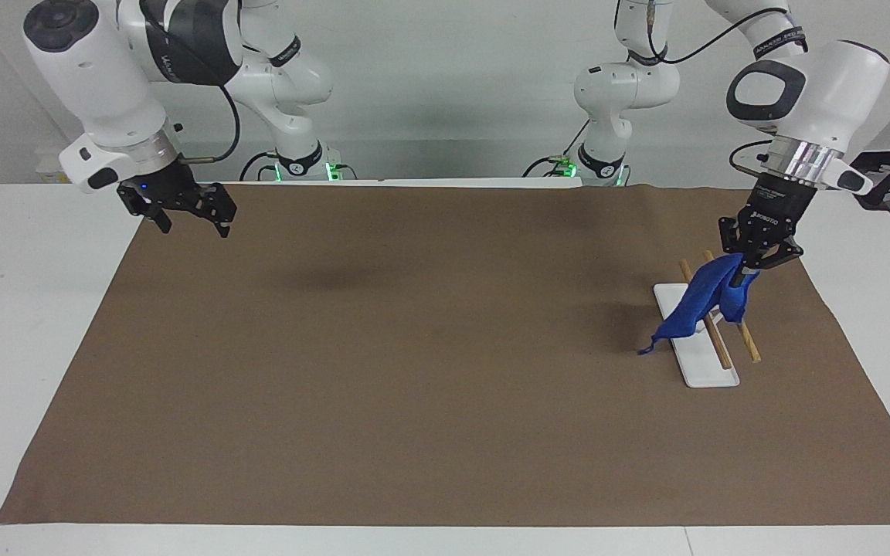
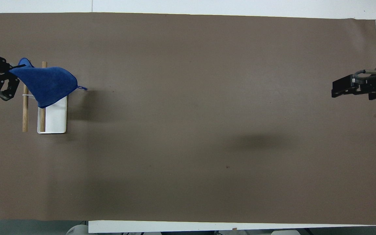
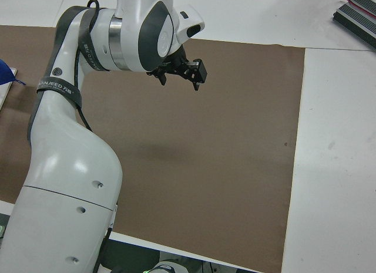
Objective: Right arm passes towel to left arm to hang
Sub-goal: 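Drape the towel over the wooden rods with the left gripper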
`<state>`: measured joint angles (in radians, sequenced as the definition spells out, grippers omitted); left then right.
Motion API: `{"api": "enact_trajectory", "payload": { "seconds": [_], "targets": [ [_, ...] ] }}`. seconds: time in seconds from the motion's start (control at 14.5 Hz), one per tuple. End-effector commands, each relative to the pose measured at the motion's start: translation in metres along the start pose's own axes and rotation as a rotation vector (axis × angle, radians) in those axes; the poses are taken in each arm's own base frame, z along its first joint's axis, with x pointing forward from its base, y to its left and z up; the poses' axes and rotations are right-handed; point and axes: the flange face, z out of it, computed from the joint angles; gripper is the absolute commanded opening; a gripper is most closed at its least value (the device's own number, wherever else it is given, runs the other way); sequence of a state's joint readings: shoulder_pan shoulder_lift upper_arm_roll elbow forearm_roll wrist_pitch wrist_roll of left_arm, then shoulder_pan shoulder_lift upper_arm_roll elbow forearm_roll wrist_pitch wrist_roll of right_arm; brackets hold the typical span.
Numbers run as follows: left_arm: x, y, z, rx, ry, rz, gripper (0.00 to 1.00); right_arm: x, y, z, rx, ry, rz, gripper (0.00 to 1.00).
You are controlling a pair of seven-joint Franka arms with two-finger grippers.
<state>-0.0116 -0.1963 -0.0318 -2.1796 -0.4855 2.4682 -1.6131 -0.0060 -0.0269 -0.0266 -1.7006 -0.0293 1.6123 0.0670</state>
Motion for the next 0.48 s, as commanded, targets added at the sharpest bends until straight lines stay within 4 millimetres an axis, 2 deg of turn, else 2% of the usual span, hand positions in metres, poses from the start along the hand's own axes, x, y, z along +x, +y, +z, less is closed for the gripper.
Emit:
{"api": "enact_trajectory", "payload": {
  "seconds": [0.0, 0.14, 0.28, 0.41],
  "targets": [
    [-0.014, -0.008, 0.006, -0.034, -0.013, -0.105, 0.00, 0.004, 0.011, 0.004, -0.004, -0.016, -0.029, 1.00],
    [-0.012, -0.012, 0.011, -0.030, -0.010, -0.147, 0.00, 0.007, 0.013, 0.001, -0.004, -0.010, -0.047, 1.00],
    [0.000, -0.023, 0.022, -0.043, 0.006, -0.192, 0.00, 0.007, 0.013, 0.002, -0.004, -0.013, -0.048, 1.00],
    [0.007, -0.023, 0.022, -0.044, 0.014, -0.190, 0.00, 0.008, 0.016, 0.002, -0.003, -0.008, -0.041, 1.00]
  ]
}}
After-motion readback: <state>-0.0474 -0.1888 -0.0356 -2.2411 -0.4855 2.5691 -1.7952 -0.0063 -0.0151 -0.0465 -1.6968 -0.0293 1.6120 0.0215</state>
